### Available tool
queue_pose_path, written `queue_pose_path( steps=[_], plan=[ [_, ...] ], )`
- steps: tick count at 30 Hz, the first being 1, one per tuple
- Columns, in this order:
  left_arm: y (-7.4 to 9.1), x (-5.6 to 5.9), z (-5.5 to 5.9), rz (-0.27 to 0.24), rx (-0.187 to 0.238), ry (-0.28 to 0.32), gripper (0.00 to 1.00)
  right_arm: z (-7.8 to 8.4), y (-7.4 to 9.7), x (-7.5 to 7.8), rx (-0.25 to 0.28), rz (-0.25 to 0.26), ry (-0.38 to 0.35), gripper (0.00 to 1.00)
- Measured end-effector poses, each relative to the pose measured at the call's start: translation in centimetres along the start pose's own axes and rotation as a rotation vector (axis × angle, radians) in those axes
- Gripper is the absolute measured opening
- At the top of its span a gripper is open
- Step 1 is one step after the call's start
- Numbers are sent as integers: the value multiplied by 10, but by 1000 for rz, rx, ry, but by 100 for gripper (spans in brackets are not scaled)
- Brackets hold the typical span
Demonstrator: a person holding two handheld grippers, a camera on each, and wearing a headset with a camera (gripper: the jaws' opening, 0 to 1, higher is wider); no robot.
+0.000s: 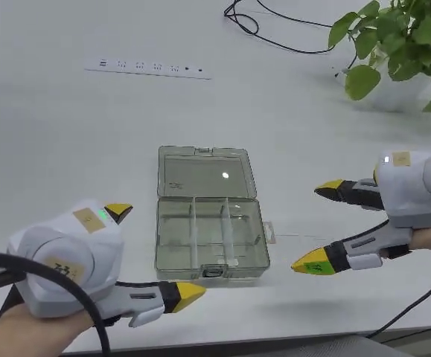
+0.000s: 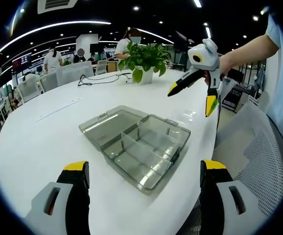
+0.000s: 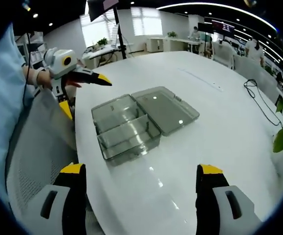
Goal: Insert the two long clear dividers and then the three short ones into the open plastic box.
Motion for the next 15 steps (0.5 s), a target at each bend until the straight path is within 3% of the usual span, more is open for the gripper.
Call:
queue_pose_path(
  steps=[9, 15],
  plan=[
    [2, -1, 3, -9, -6, 8, 96, 2, -8, 1, -121, -27, 157, 85],
    [3, 0, 4, -12, -8, 13, 96, 4, -16, 8, -166, -44, 225, 79]
  ],
)
Point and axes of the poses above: the centre of the closed fingertips' face, and the gripper's own axes: y roughly backward along the fingers, x roughly to its right, z roughly out of its underside, the point moved 9 cm from there along y, roughly backward along the fingers, and after that the axes turned 11 degrees about -x, right-handed, at the moved point
